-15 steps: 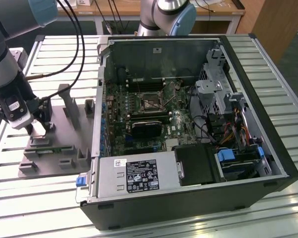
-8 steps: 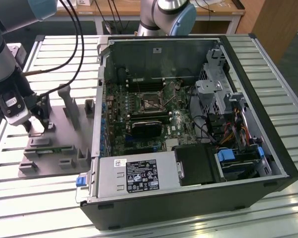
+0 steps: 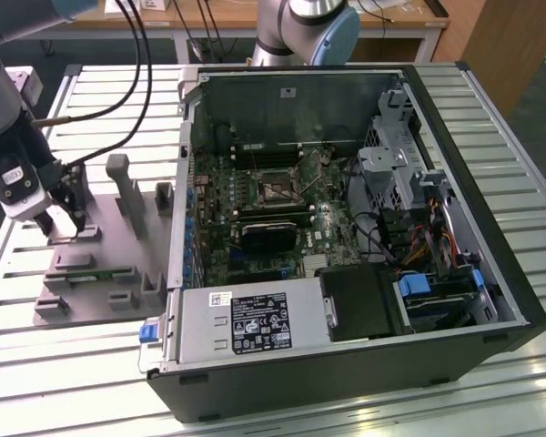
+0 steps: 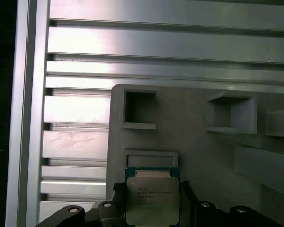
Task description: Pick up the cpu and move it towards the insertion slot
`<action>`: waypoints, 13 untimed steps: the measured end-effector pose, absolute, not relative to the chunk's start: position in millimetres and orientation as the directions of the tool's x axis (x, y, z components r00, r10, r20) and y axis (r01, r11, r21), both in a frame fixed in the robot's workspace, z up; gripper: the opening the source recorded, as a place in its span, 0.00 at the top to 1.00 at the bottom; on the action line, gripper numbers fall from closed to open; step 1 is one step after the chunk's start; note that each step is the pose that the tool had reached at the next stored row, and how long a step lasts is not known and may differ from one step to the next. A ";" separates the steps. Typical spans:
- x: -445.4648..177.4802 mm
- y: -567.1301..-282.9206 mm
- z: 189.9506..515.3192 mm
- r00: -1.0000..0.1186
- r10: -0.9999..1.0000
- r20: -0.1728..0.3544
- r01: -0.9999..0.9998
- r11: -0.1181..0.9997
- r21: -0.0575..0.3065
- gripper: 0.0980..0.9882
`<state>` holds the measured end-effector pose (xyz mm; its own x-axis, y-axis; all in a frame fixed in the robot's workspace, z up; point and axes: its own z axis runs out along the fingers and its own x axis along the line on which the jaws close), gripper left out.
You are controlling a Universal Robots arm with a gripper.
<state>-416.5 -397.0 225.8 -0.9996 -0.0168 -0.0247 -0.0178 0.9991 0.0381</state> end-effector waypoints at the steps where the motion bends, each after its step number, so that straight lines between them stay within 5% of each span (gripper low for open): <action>1: -416.5 -396.9 227.8 -1.000 -0.017 -0.025 -0.018 0.999 0.038 0.50; 13: -416.5 -396.2 255.0 -1.000 -0.017 -0.025 -0.018 0.999 0.037 0.50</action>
